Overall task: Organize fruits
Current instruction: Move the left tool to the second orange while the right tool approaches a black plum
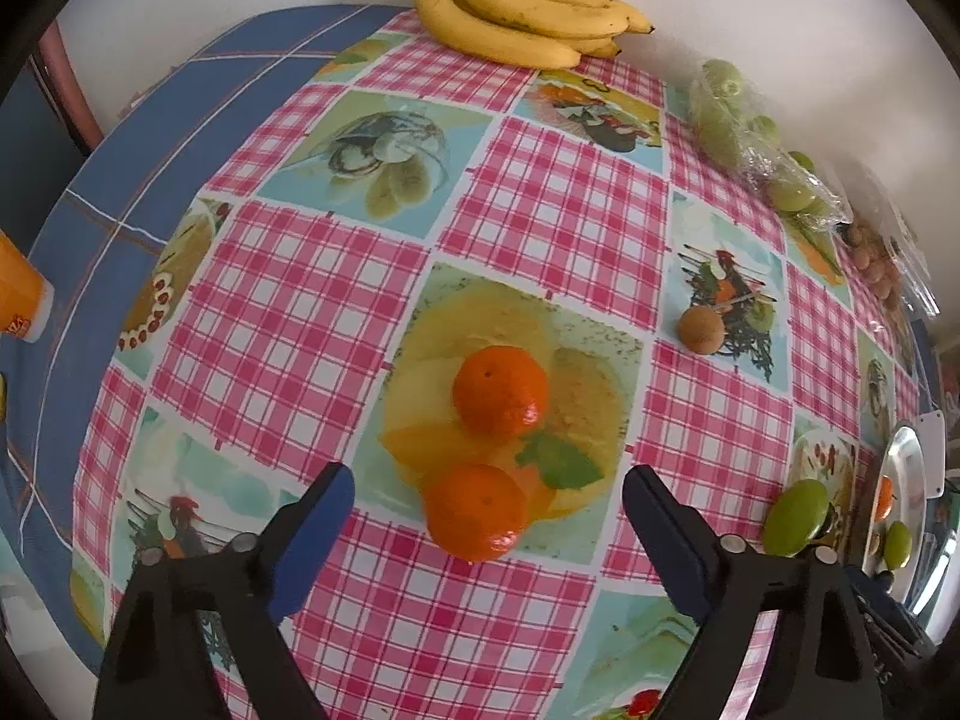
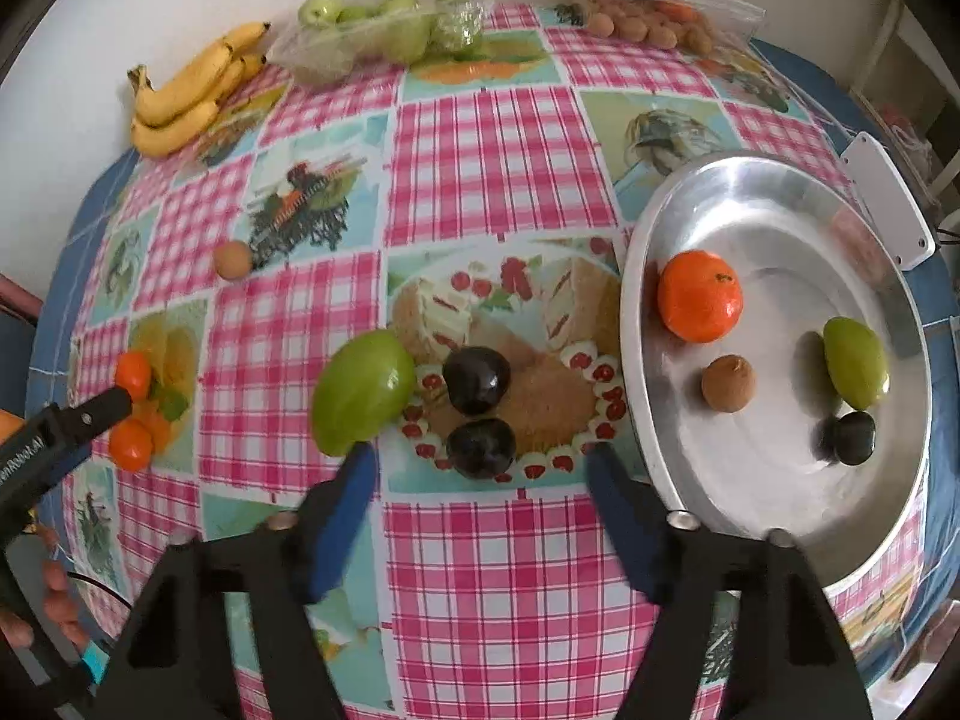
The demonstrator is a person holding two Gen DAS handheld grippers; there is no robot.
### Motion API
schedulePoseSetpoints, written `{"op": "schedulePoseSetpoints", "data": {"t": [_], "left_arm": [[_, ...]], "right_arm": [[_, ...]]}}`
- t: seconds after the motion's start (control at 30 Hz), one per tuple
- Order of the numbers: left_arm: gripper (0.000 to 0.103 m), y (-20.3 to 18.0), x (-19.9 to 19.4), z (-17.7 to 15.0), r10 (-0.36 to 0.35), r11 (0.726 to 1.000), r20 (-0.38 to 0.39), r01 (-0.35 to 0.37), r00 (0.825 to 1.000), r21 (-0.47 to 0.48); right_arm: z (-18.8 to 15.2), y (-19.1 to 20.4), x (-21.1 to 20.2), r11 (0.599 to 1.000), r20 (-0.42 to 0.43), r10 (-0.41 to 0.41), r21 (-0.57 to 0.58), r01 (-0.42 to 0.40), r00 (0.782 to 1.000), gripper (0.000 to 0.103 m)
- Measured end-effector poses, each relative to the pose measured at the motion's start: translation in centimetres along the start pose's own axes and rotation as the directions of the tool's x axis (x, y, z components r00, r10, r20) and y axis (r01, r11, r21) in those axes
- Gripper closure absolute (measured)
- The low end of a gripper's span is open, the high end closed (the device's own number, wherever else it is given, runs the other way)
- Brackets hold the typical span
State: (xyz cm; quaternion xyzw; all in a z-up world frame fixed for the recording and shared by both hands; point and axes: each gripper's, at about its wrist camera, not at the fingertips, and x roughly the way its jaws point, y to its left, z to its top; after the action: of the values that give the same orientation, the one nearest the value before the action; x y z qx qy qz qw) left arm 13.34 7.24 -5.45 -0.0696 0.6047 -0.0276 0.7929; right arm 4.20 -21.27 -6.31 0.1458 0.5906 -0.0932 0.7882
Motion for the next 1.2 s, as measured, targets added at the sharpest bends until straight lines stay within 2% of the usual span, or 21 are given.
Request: {"op": "schedulePoseSetpoints", "data": {"t": [0.07, 0.13, 0.33, 0.43, 0.5, 0.57, 0.63, 0.77, 1.13, 1.2], "left_arm": [[0.016, 0.2, 0.4, 0.0, 0.002, 1.000, -0.010, -0.002, 1.000, -0.003], [0.020, 0.5, 0.7, 0.0, -0.002, 1.000, -0.020, 0.002, 1.000, -0.012], [0.027, 0.8, 1.2, 0.0, -0.012, 1.000, -0.025, 0.011, 1.000, -0.026], [0.034, 0.9, 1.4, 0.0, -0.014, 0.999, -0.031, 0.013, 0.999, -0.034], [0.043, 0.9, 1.6, 0.0, -0.016, 0.999, -0.033, 0.014, 0.999, -0.038], [0.048, 1.0, 1.6, 0.0, -0.024, 0.999, -0.035, 0.022, 0.999, -0.048], [0.049, 1.1, 1.6, 0.0, -0.029, 0.998, -0.032, 0.028, 0.999, -0.056], [0.065, 1.2, 1.6, 0.0, -0.037, 0.997, -0.026, 0.035, 0.999, -0.066], [0.072, 0.9, 0.6, -0.1, -0.057, 0.997, 0.003, 0.057, 0.998, -0.052], [0.080, 0.8, 0.4, -0.1, -0.064, 0.997, 0.006, 0.064, 0.998, -0.050]], "right_arm": [[0.0, -0.1, 0.3, 1.000, -0.006, -0.005, 0.003, 0.005, 1.000, 0.048], [0.1, -0.2, 0.5, 1.000, -0.005, 0.003, 0.004, -0.002, 1.000, 0.051], [0.1, 0.1, 1.0, 1.000, -0.011, 0.001, -0.002, -0.001, 1.000, 0.052], [0.0, 0.2, 1.5, 1.000, -0.016, -0.004, -0.001, 0.004, 1.000, 0.052], [0.0, 0.3, 1.8, 1.000, -0.019, -0.006, 0.001, 0.006, 1.000, 0.053], [0.0, 0.2, 1.9, 1.000, -0.016, -0.003, 0.008, 0.003, 1.000, 0.061], [-0.1, 0.2, 1.9, 1.000, -0.013, 0.002, 0.007, -0.002, 1.000, 0.062], [-0.1, 0.4, 1.9, 0.999, -0.008, 0.034, 0.014, -0.034, 0.999, 0.075], [0.5, 0.3, 0.3, 0.999, 0.028, 0.051, 0.014, -0.051, 0.998, 0.075], [0.4, 0.4, 0.2, 0.999, 0.033, 0.052, 0.013, -0.053, 0.998, 0.075]]}}
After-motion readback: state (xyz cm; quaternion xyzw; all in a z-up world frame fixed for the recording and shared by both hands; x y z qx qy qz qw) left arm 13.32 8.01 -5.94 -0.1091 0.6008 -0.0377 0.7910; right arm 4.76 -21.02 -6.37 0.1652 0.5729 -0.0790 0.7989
